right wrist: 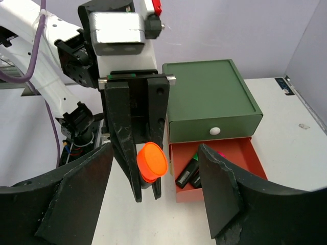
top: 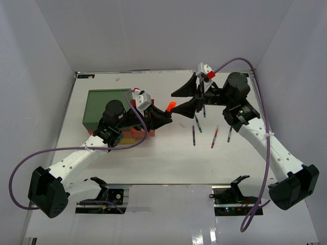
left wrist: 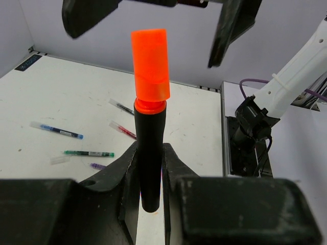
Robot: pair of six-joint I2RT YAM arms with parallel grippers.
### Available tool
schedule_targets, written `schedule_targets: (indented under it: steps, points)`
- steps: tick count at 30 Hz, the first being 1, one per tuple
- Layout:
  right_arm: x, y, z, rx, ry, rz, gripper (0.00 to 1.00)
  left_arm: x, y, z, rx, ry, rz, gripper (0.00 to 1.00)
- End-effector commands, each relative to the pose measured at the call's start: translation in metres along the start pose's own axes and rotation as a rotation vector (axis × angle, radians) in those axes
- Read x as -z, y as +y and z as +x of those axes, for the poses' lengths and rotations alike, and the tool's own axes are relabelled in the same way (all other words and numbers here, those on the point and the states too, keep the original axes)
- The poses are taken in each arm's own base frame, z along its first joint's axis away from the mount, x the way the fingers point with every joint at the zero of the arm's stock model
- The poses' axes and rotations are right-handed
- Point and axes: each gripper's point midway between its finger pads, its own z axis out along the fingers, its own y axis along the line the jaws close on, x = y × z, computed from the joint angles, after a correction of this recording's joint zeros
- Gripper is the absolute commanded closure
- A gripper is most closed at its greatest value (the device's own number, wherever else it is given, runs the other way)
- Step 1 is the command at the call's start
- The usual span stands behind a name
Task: Sort the stationery into containers
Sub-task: Close the pen cap on the pen.
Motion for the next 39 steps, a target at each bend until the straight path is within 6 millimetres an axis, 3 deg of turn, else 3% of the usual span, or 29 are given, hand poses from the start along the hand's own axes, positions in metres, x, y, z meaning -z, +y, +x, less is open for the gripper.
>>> schedule_targets:
  steps: [1, 7, 21, 27, 31, 39]
  points:
    - [-0.005, 0.006, -0.003, 0.009, -0.023, -0.046, 0.28, 0.006, -0.007, -0.016, -0.052, -0.05, 0.01, 1.0]
    - [-0.01, 0.002, -0.001, -0.012, -0.024, -0.049, 0.38, 0.006, -0.01, -0.016, -0.054, -0.054, 0.028, 1.0]
    - [-0.02, 0.009, 0.007, -0.043, -0.014, -0.085, 0.48, 0.005, -0.01, -0.016, -0.055, -0.058, 0.031, 1.0]
    - [-0.022, 0.009, 0.01, -0.055, -0.016, -0.082, 0.61, 0.006, -0.011, -0.018, -0.063, -0.063, 0.03, 1.0]
    - [-0.023, 0.009, 0.013, -0.075, -0.012, -0.08, 0.75, 0.007, -0.011, -0.018, -0.067, -0.065, 0.026, 1.0]
    - [-0.022, 0.008, 0.014, -0.09, 0.004, -0.056, 0.89, 0.008, -0.004, -0.017, -0.081, -0.049, -0.011, 1.0]
